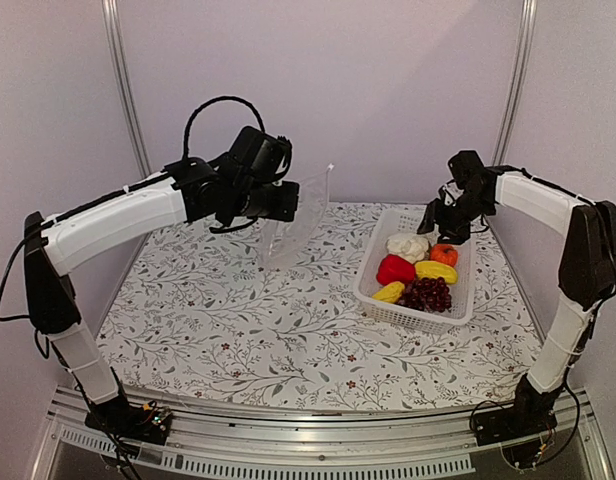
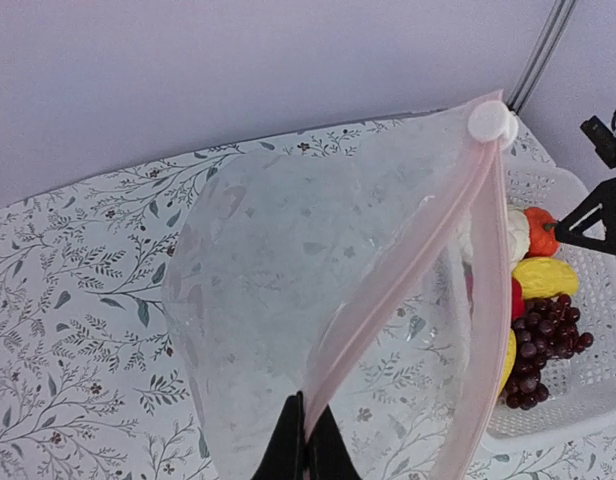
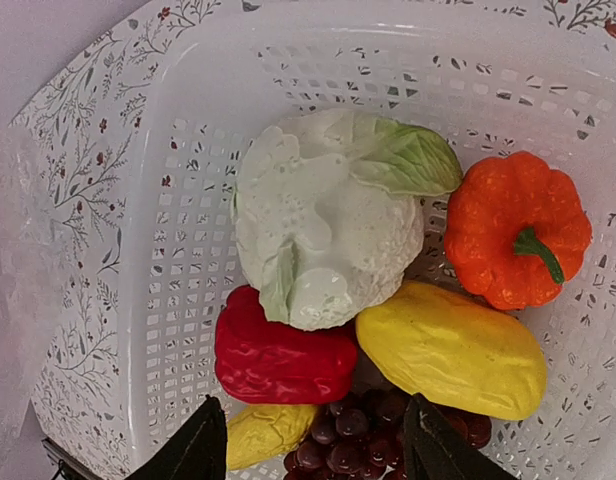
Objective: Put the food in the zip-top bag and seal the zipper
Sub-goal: Pick up the fake vegetable from the center of the board.
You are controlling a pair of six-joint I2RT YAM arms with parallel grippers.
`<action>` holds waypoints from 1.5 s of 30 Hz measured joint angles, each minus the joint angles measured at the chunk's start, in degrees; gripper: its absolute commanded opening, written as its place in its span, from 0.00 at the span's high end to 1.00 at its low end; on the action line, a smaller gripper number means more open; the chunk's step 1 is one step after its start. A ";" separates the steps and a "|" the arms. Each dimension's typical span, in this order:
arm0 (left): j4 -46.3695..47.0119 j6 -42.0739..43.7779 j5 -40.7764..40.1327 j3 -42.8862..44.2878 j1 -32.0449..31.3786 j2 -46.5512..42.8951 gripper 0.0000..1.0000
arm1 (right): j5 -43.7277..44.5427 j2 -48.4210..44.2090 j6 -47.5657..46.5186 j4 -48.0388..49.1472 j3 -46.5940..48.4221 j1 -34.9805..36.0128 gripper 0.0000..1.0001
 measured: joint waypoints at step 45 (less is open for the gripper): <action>-2.82 -0.66 1.38 1.57 0.94 0.92 1.00 | -14.71 -2.49 10.58 15.91 -6.82 -5.95 1.00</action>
